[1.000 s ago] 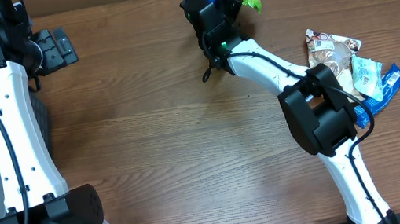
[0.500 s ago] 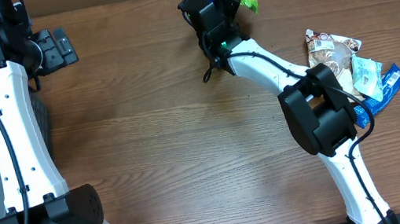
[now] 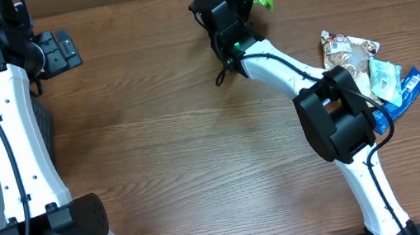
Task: Scan the item barcode
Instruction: 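Hold the green packet's barcode side against the white scanner face, then carry the green packet right and drop it onto the snack pile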
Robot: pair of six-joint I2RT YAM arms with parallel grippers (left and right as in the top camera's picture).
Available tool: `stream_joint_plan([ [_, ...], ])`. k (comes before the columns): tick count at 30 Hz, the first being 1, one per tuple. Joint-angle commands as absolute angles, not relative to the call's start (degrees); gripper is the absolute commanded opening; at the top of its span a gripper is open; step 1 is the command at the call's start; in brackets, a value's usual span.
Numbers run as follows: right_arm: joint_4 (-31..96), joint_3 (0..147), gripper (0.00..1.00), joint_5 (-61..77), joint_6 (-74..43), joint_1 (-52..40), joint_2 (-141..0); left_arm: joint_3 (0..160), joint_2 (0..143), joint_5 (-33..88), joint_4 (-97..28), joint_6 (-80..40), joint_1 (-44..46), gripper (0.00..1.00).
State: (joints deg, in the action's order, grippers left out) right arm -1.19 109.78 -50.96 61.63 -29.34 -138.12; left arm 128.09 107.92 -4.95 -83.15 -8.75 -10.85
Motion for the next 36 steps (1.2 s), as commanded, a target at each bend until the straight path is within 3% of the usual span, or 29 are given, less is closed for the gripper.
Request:
stream_joint_plan([
  [1,-1.8,110.6,0.04,-51.4,64.2,-29.1,-137.8,128.4,108.5,-4.8,-83.1,-7.7,-10.4,1.00],
  [6,-1.8,110.6,0.04,-51.4,70.6,-29.2,-137.8,128.4,108.5,-4.8,-83.1,-7.7,-10.4,1.00],
  [19,-2.2,110.6,0.04,-51.4,72.5,-29.2,-137.8,128.4,108.5,-4.8,-83.1,-7.7,-10.4,1.00],
  [29,-7.8,110.6,0.04,-55.5,72.5,-31.6,-136.3,128.4,108.5,-4.8,-83.1,-7.7,-10.4,1.00],
  [36,-0.9,110.6,0.04,-58.9,65.7,-36.6,-126.8,128.4,108.5,-4.8,-83.1,-7.7,-10.4,1.00],
])
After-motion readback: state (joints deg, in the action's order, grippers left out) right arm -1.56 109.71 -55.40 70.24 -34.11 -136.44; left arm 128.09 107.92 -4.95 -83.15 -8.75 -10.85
